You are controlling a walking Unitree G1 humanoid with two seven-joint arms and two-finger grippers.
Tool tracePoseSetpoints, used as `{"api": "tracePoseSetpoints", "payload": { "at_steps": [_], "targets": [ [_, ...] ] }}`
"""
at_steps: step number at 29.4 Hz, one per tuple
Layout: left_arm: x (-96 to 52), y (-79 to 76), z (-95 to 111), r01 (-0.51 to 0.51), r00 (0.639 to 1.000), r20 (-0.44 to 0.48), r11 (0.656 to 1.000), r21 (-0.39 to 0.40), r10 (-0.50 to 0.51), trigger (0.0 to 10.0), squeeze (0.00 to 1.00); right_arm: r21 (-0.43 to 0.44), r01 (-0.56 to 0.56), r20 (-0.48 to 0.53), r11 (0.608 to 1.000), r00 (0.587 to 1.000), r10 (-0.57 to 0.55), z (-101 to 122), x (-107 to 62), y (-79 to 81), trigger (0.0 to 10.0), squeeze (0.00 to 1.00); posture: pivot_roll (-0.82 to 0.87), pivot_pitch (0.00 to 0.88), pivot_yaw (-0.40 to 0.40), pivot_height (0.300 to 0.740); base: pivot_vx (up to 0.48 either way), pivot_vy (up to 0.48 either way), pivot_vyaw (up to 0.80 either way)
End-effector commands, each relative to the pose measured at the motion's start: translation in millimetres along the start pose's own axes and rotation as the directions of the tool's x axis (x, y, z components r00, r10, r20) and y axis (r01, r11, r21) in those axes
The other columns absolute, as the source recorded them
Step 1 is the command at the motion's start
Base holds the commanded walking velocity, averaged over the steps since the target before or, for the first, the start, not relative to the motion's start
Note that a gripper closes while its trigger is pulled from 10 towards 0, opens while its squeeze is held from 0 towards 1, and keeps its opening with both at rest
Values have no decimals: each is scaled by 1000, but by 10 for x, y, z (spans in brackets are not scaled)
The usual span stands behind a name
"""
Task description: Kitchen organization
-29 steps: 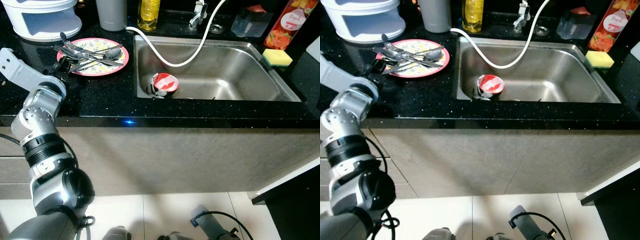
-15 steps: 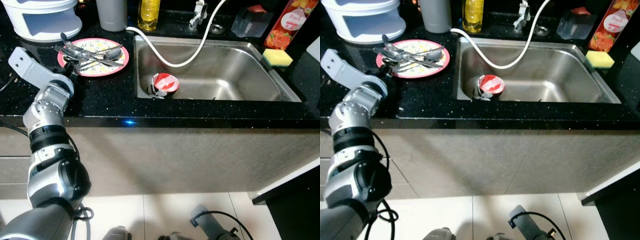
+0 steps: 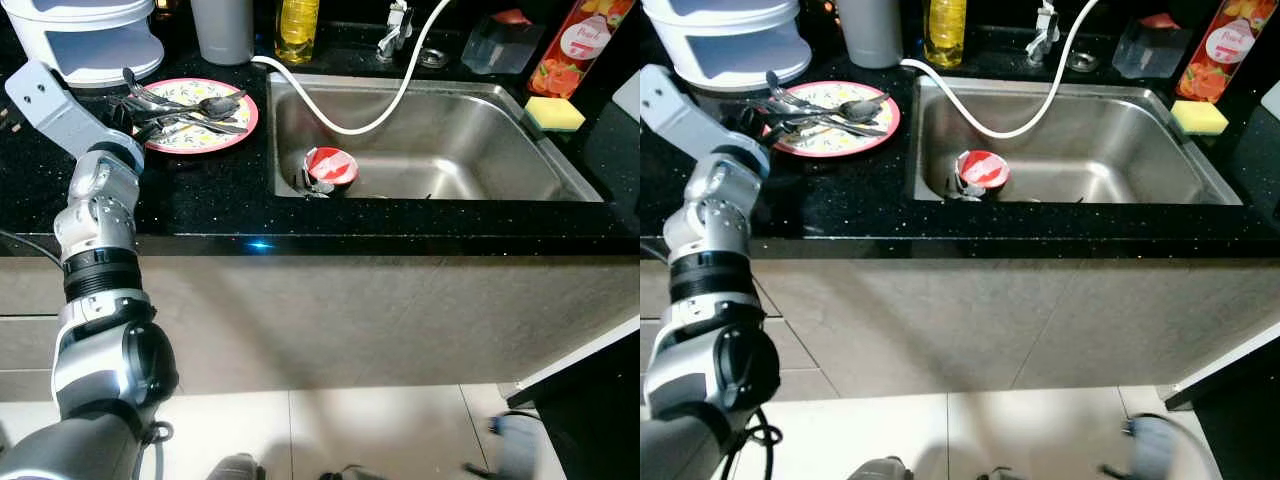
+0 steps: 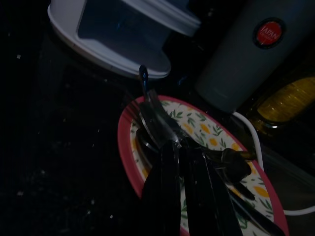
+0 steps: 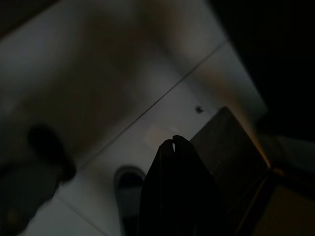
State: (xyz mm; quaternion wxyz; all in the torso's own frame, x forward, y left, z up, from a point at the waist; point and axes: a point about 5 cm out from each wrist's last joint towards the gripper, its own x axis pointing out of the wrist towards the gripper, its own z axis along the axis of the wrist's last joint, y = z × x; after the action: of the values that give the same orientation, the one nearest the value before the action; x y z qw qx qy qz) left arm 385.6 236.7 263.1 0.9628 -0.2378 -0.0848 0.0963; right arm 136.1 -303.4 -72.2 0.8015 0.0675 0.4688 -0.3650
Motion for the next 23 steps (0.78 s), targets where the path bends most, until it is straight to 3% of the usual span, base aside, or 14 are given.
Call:
{"api": "tracePoseSetpoints", "payload": {
  "at_steps": [1,2,4,5,8,9,10,13,16,18,20,21,22,23],
  "targets": [
    [-16,32,-9,-17,1000,-1,999,50,17,7216,0,66,39,-12,997,999,-38,-19,2,-42,10000,0,262,44,-28,740,0,0,0],
    [-34,-6,13,-17,1000,23,994,104,14,10000,0,138,98,44,986,993,-105,174,23,-187,10000,0,258,47,-21,740,0,0,0],
    [-78,-100,65,-5,997,81,981,194,-11,10000,0,213,136,200,967,963,-180,673,13,-385,10000,0,255,47,-19,740,0,0,0],
    [-78,-100,65,-5,997,81,981,194,-11,10000,0,213,136,200,967,963,-180,673,13,-385,10000,0,255,47,-19,740,0,0,0],
    [-114,-191,106,21,992,119,968,251,-53,10000,0,263,114,353,958,913,-205,1192,-70,-438,10000,0,255,47,-19,740,0,0,0],
    [-128,-243,121,43,989,127,961,273,-80,10000,0,296,83,448,952,868,-215,1543,-169,-404,10000,0,255,47,-19,740,0,0,0],
    [-128,-243,121,43,989,127,961,273,-80,10000,0,296,83,448,952,868,-215,1543,-169,-404,10000,0,255,47,-19,740,0,0,0],
    [-154,-353,137,94,982,129,945,314,-141,10000,0,337,-33,686,941,692,-222,2482,-623,-238,10000,0,241,44,-7,740,0,0,0],
    [-162,-370,140,102,980,128,943,317,-149,10000,0,321,-73,757,944,619,-209,2731,-809,-151,10000,0,241,44,-7,740,0,0,0],
    [-196,-392,148,104,979,136,940,324,-155,10000,0,223,-175,889,959,441,-126,3159,-1239,110,10000,0,248,41,-17,740,0,0,0],
    [-239,-412,158,108,975,147,936,334,-164,10000,0,-27,-294,963,955,250,104,3395,-1671,585,10000,0,252,41,-24,740,0,0,0],
    [-239,-412,158,108,975,147,936,334,-164,10000,0,-27,-294,963,955,250,104,3395,-1671,585,10000,0,252,41,-24,740,0,0,0],
    [-253,-421,162,111,974,150,935,337,-170,10000,0,-130,-337,961,932,188,202,3424,-1808,773,10000,0,254,41,-28,740,0,0,0],
    [-299,-487,176,145,963,165,925,351,-214,10000,0,-357,-404,907,842,66,416,3345,-2044,1222,10000,0,264,40,-37,740,0,0,0]
  ]
}}
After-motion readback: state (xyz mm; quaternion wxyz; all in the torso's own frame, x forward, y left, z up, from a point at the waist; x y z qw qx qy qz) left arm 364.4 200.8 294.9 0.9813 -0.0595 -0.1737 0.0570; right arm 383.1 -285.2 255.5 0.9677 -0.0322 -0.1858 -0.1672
